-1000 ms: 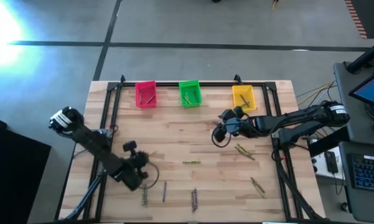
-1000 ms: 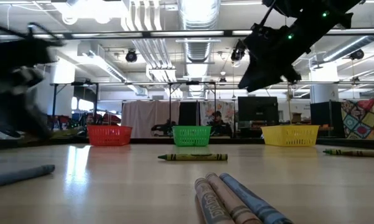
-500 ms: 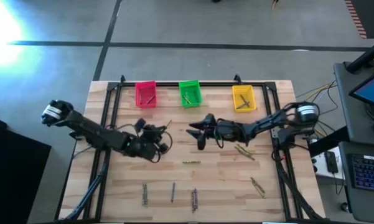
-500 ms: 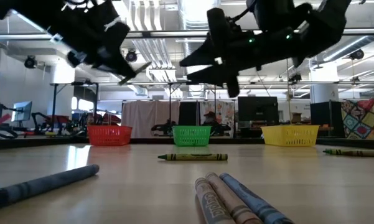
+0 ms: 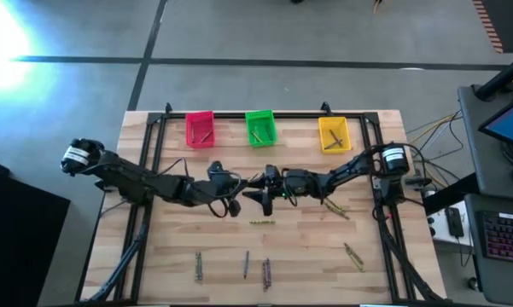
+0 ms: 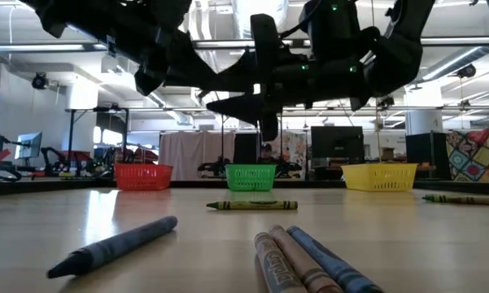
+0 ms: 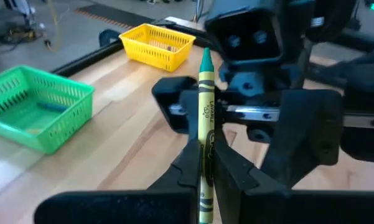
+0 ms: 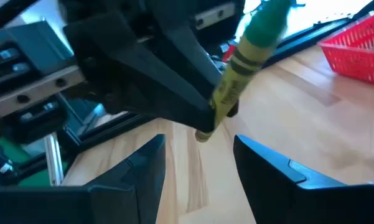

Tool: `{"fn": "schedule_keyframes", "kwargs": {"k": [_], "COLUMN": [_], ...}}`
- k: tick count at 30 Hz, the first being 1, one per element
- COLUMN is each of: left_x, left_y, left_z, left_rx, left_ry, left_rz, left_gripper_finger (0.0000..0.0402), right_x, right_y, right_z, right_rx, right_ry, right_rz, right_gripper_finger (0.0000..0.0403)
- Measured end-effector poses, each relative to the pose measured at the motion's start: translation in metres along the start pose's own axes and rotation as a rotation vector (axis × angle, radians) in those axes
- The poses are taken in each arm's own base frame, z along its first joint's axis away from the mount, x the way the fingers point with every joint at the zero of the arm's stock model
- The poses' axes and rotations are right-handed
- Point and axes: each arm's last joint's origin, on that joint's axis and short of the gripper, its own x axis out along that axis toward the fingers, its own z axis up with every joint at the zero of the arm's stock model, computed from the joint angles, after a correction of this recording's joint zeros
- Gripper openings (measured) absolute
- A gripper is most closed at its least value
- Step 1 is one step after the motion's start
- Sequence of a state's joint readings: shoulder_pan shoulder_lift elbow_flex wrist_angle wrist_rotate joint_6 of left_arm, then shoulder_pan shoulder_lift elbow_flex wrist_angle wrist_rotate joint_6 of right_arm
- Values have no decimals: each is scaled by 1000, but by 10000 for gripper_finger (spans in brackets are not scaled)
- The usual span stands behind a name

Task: Sort crayons
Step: Put the green crayon into the green basket

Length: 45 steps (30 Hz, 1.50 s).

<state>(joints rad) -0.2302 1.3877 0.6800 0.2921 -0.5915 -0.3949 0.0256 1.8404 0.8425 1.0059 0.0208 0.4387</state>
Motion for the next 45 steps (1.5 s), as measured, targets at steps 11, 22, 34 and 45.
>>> {"fn": "schedule_keyframes", "kwargs": {"k": [11, 22, 34, 45], "left_x": [-21, -13, 18, 16], "left_y": [20, 21, 9, 13], "left_z": [-11, -27, -32, -34], "left_rx": [-173, -136, -73, -70], "left_ry": [-253, -333, -277, -271], "left_rz": [-116, -235, -245, -250], "left_gripper_finger": [3, 2, 1, 1], "right_x": [-23, -24, -26, -31], "right_y": [17, 16, 17, 19], "right_z": [34, 33, 38, 42], "right_rx": [-126, -126, -152, -187], "right_ry": [30, 22, 5, 34], "right_rz": [-16, -17, -29, -39], "right_gripper_finger": [180, 180, 176, 42]}}
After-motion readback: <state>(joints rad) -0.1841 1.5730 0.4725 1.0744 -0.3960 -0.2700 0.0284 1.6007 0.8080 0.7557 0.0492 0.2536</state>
